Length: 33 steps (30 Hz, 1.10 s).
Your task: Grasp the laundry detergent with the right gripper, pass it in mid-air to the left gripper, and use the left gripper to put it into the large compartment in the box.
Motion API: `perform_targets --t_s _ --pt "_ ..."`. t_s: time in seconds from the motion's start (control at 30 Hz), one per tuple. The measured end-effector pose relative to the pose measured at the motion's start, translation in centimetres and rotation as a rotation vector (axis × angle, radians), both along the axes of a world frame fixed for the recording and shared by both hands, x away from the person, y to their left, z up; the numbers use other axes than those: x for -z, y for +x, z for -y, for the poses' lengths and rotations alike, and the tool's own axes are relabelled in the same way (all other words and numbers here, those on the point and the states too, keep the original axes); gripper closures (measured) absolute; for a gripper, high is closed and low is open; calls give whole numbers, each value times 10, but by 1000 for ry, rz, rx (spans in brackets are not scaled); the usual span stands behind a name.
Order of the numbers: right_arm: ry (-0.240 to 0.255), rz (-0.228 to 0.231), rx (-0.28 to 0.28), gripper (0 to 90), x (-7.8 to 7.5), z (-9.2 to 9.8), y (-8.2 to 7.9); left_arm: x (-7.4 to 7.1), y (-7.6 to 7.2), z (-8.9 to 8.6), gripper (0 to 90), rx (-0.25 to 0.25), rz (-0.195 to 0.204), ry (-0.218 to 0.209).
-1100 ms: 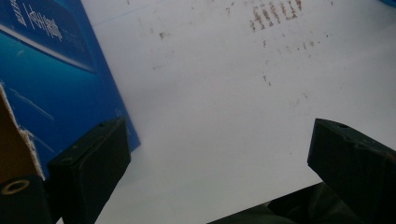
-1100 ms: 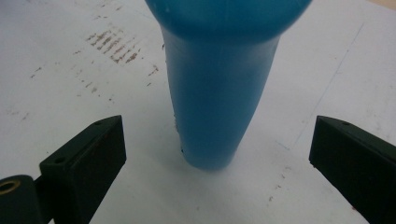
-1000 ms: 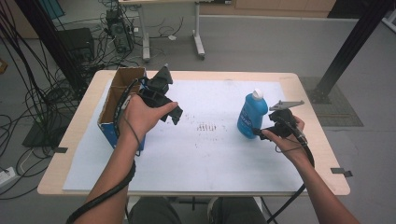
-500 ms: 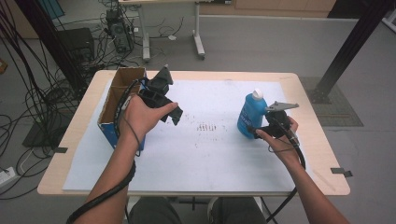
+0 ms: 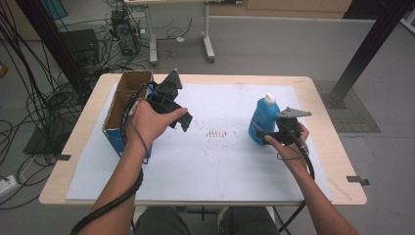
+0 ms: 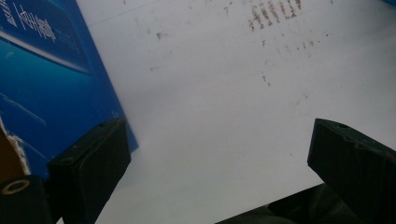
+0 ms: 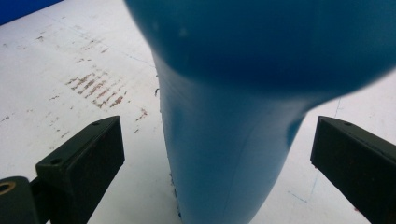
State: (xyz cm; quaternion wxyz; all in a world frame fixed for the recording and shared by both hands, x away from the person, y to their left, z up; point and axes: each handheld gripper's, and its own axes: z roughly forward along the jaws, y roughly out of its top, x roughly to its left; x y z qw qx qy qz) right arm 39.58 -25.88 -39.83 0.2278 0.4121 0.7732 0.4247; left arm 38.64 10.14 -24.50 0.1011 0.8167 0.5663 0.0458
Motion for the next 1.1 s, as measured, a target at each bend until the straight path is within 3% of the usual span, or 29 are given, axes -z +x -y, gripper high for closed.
perform_targets --t_s 0.53,1.1 --pt "19 43 15 23 11 -7 4 2 2 1 64 4 -4 2" --pt "39 82 17 18 9 -6 5 1 4 6 64 10 3 -1"
